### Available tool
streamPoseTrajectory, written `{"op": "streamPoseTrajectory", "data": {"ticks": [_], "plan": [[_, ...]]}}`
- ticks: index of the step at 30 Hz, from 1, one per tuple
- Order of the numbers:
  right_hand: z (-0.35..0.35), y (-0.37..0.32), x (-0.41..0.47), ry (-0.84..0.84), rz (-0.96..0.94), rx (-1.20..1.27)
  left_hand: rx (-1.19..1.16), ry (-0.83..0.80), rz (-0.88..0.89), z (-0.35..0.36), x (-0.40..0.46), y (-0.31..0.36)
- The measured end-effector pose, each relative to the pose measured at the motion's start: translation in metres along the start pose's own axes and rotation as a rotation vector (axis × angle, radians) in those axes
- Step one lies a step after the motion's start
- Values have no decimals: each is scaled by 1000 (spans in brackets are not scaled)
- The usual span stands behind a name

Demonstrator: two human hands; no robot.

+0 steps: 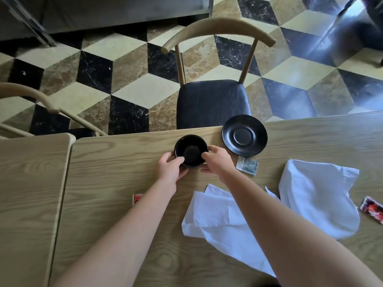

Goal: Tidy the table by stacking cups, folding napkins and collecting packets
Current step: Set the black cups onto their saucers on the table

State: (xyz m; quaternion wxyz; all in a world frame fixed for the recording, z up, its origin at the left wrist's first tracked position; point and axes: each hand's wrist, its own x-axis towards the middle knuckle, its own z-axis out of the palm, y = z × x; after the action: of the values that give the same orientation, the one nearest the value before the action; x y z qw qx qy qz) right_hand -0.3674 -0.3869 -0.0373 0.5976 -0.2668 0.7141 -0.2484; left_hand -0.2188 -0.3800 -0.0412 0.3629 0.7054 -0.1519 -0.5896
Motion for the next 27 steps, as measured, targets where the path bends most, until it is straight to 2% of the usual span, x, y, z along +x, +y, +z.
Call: {"op": "streamPoseTrajectory", "data": {"ticks": [4,8,13,19,27], "plan": [[-15,-1,-2,9,-60,76,68,-2,73,12,-3,8],[-54,-8,-3,74,-111,201,93,-129,106,51,-3,26],[-105,-15,2,161,-76,333,161,-284,105,115,-1,39],[-134,-14,9,190,-31,402,311,-296,122,160,9,41],[-139,-5,22,215,2,369,365,-303,130,167,10,37]]}}
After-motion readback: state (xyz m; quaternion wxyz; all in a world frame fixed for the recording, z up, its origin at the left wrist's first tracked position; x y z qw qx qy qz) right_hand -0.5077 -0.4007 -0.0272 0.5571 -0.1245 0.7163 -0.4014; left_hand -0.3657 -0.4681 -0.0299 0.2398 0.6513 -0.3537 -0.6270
